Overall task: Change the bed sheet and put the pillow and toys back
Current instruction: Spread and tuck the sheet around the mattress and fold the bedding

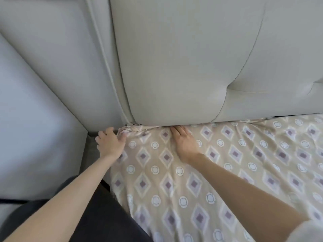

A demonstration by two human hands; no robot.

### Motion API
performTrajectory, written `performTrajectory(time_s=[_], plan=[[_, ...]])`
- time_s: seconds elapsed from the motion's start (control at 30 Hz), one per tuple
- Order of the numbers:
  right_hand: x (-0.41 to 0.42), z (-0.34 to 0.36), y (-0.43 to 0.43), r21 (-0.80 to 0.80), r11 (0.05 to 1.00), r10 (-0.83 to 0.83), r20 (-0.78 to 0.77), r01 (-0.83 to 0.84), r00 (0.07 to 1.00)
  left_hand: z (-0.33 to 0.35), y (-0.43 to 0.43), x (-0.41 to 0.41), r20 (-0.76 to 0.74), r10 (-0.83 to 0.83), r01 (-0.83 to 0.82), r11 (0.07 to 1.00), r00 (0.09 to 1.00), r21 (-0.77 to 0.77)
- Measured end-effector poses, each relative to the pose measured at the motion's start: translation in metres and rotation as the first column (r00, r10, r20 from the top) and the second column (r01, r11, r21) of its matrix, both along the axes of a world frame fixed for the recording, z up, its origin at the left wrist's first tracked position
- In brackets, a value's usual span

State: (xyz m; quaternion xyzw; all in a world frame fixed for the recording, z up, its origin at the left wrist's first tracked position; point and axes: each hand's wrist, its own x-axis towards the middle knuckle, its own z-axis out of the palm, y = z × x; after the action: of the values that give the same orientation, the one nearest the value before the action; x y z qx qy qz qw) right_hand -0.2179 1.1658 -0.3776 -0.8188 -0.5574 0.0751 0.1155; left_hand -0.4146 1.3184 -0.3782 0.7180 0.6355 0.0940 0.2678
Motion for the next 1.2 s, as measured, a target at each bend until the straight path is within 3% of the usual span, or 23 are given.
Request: performTrajectory(time_s=[0.07, 0.13, 0.2, 0.3, 0.43, 0.63, 0.83, 0.9, 0.97, 1.03, 1.2], plan=[[-0.008, -0.001, 0.008, 0.029, 0.999, -0.016, -0.037, 0.018, 0.999, -0.001, 0.009, -0.001, 0.076, 0.099, -0.072, 0.95, 0.992, -0.303], [-0.013, -0.002, 0.013, 0.065, 0.996, -0.06, -0.056, 0.063, 0.997, 0.0, 0.017, 0.002, 0.194, 0.275, -0.113, 0.8, 0.942, -0.589], [-0.015, -0.003, 0.014, 0.085, 0.991, -0.096, -0.051, 0.1, 0.994, 0.0, 0.023, 0.006, 0.262, 0.426, -0.123, 0.689, 0.866, -0.714], [-0.019, -0.006, 0.018, 0.095, 0.989, -0.112, -0.014, 0.112, 0.994, -0.002, 0.034, 0.008, 0.274, 0.493, -0.135, 0.644, 0.826, -0.753], [-0.025, -0.006, 0.024, 0.124, 0.976, -0.18, 0.011, 0.177, 0.984, -0.005, 0.047, 0.01, 0.197, 0.474, -0.182, 0.641, 0.858, -0.745], [-0.03, -0.005, 0.028, 0.184, 0.95, -0.251, -0.024, 0.251, 0.968, -0.021, 0.061, 0.026, 0.205, 0.368, -0.188, 0.789, 0.907, -0.585], [-0.028, -0.006, 0.024, 0.27, 0.936, -0.217, -0.059, 0.225, 0.974, -0.031, 0.065, 0.034, 0.172, 0.346, -0.248, 0.871, 0.922, -0.423], [-0.028, -0.008, 0.025, 0.261, 0.933, -0.238, -0.067, 0.247, 0.969, -0.028, 0.062, 0.022, 0.186, 0.375, -0.219, 0.804, 0.908, -0.552], [-0.029, -0.009, 0.026, 0.267, 0.93, -0.244, -0.063, 0.252, 0.968, -0.026, 0.059, 0.004, 0.154, 0.358, -0.11, 0.618, 0.921, -0.779], [-0.03, -0.009, 0.027, 0.274, 0.929, -0.238, -0.063, 0.246, 0.969, -0.029, 0.056, -0.014, 0.2, 0.337, 0.016, 0.478, 0.92, -0.878], [-0.031, -0.009, 0.027, 0.265, 0.93, -0.25, -0.057, 0.256, 0.967, -0.032, 0.064, -0.024, 0.205, 0.414, 0.002, 0.44, 0.887, -0.898]])
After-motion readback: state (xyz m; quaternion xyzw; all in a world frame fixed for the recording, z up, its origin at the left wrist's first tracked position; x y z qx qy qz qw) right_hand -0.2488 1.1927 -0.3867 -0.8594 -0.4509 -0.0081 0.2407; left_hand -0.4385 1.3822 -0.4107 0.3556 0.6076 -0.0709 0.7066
